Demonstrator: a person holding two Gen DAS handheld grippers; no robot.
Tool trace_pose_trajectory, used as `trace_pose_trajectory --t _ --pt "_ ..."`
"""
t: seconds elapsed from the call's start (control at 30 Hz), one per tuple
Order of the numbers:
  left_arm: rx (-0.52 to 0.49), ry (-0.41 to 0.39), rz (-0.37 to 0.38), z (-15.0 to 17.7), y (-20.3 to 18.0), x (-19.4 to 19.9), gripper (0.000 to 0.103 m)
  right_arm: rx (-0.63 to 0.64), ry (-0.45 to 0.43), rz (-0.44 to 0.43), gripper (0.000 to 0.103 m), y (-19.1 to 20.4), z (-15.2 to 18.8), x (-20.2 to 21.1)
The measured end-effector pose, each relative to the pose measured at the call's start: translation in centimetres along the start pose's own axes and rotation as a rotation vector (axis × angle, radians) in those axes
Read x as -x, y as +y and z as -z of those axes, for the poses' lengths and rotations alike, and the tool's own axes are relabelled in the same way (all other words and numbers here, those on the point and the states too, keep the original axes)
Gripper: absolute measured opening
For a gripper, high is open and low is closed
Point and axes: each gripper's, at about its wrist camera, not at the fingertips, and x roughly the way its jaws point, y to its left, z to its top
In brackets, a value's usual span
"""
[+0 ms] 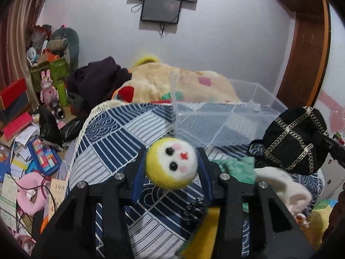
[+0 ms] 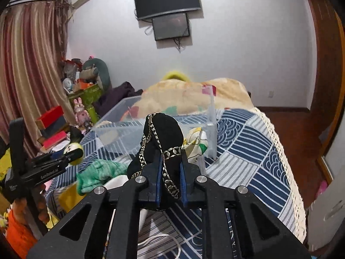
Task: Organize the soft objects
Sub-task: 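Close left gripper on the yellow ball while right gripper grasps the black hat, then carry the ball with left gripper into the clear box while right gripper drops the hat in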
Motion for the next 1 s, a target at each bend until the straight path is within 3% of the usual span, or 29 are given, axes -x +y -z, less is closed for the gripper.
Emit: trace_pose_trajectory --t 0.13,0.2,0.33,0.57,0.63,1.0 --pt "-0.014 -0.025 0.020 -0.4 -0.6 1.2 0.044 0.014 0.052 0.018 0.016 0.1 0.5 -0.9" --pt "-0.025 -0.037 0.028 -0.6 -1.0 1.7 0.044 0.017 0.088 0.035 0.023 -0.4 0.9 -1.4" --pt "-0.049 -0.057 0.041 -0.9 -1.6 2.5 0.044 0.000 0.091 0.040 0.028 -1.2 0.9 -1.0" --pt "-0.093 -0.075 0.066 -1.6 -2.9 2.7 0.044 0.005 0.099 -0.006 0.027 -1.8 -0.2 -2.0" --pt "-0.099 -0.076 0.073 -1.8 -3.2 2.7 0.044 0.038 0.103 -0.009 0.013 -1.1 -0.2 -2.2" --pt "-0.145 -0.122 0.097 -4.9 -4.5 2.9 0.044 0.050 -0.067 -0.082 0.011 0.8 -3.7 1.2"
